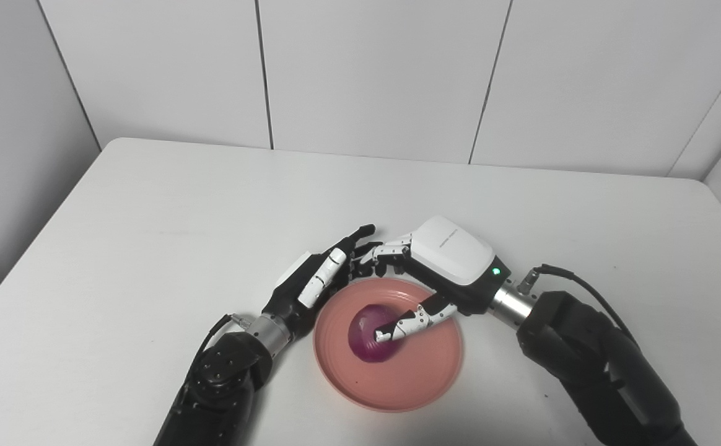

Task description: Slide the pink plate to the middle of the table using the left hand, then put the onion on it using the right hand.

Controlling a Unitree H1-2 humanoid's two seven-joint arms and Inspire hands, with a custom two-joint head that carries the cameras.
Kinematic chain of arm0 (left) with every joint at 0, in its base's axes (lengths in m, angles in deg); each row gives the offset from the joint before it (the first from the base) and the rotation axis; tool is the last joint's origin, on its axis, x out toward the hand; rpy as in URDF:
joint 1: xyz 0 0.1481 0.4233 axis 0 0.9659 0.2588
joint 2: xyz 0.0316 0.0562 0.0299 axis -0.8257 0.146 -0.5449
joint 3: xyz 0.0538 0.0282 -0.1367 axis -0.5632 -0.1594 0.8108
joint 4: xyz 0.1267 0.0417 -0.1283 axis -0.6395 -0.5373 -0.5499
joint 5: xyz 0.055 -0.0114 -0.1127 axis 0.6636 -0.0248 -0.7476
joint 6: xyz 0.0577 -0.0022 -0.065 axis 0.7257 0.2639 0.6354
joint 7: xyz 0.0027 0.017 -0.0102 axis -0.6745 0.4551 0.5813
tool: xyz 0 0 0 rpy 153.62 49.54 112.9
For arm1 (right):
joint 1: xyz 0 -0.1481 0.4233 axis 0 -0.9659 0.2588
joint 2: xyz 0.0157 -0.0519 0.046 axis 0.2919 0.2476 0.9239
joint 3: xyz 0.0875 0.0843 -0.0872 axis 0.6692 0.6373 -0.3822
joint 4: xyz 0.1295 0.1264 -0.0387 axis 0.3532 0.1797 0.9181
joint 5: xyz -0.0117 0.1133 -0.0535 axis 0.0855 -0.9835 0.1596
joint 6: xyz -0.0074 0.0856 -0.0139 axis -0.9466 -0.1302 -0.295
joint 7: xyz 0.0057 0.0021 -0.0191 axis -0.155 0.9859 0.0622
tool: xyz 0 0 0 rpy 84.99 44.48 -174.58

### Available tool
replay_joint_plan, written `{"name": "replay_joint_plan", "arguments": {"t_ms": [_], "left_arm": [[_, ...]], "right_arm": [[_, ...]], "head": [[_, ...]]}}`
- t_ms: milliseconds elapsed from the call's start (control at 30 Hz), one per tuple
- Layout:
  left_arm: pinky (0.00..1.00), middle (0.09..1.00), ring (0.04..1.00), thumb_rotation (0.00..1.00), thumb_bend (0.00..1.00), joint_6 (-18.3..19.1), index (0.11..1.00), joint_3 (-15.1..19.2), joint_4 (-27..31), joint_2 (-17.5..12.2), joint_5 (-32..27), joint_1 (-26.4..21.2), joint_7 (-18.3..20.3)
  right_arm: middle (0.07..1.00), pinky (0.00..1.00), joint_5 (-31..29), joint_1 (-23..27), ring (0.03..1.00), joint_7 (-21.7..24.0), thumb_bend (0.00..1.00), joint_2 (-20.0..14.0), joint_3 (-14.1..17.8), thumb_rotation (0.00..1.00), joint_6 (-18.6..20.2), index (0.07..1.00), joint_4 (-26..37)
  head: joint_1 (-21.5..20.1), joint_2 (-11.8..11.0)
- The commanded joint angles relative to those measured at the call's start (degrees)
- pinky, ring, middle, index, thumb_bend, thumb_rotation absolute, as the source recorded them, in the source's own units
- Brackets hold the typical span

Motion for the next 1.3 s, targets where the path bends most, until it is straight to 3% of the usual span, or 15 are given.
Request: {"name": "replay_joint_plan", "arguments": {"t_ms": [0,200,267,433,467,533,733,833,933,1267], "left_arm": [[0.91,0.881,0.854,0.96,0.74,-0.69,0.920,0.17,0.68,-0.12,-0.54,-1.72,0.11],[0.89,0.850,0.837,0.96,0.74,-0.33,0.913,0.29,0.83,-0.02,-0.27,-1.47,-0.11],[0.90,0.850,0.847,0.96,0.74,-0.64,0.916,0.27,0.64,-0.10,-0.15,-1.46,-0.07],[0.88,0.866,0.849,0.96,0.73,-1.08,0.926,0.39,0.52,-0.44,-0.24,-1.32,0.16],[0.87,0.865,0.847,0.96,0.73,-0.99,0.924,0.44,0.60,-0.47,-0.25,-1.28,0.15],[0.87,0.863,0.845,0.96,0.74,-0.74,0.921,0.52,0.63,-0.58,-0.20,-1.22,0.09],[0.87,0.854,0.842,0.96,0.75,-0.45,0.918,0.49,0.86,-0.70,-0.13,-1.09,0.10],[0.87,0.853,0.842,0.96,0.75,-0.70,0.919,0.46,0.64,-0.72,-0.17,-1.12,0.19],[0.87,0.852,0.842,0.96,0.76,-0.92,0.919,0.42,0.44,-0.71,-0.15,-1.09,0.23],[0.88,0.856,0.845,0.96,0.75,-0.37,0.919,0.36,1.04,-0.40,-0.15,-0.96,-0.05]], "right_arm": [[0.583,0.43,-4.30,0.32,0.504,0.34,1.00,0.50,2.40,1.00,3.07,0.646,2.46],[0.614,0.46,-20.63,-3.64,0.546,2.53,0.96,2.51,7.95,1.00,8.18,0.659,2.37],[0.646,0.52,-27.44,-5.12,0.597,3.39,0.93,3.51,10.03,1.00,10.16,0.679,1.29],[0.791,0.74,-39.77,-8.52,0.757,5.62,0.93,5.54,14.01,1.00,22.22,0.805,0.89],[0.829,0.84,-41.44,-8.99,0.809,5.73,0.98,5.82,14.63,1.00,24.50,0.855,0.64],[0.856,0.90,-44.43,-10.09,0.847,5.65,0.99,6.49,15.95,1.00,29.30,0.887,-0.50],[0.908,0.99,-52.50,-12.10,0.902,4.81,1.00,9.85,19.57,1.00,36.28,0.935,-4.11],[0.916,0.98,-54.54,-12.88,0.907,3.35,1.00,11.88,20.87,1.00,37.65,0.936,-6.01],[0.917,0.98,-54.33,-13.27,0.911,2.51,1.00,12.86,20.75,1.00,36.30,0.940,-8.20],[0.909,1.00,-51.39,-13.48,0.920,1.86,1.00,13.12,16.98,1.00,33.90,0.929,-12.25]], "head": [[-0.06,-0.07],[0.76,-0.20],[0.39,-0.28],[-0.23,-0.42],[-0.27,-0.43],[-0.45,-0.42],[-0.37,-0.51],[-0.32,-0.54],[-0.42,-0.57],[-0.18,-0.51]]}}
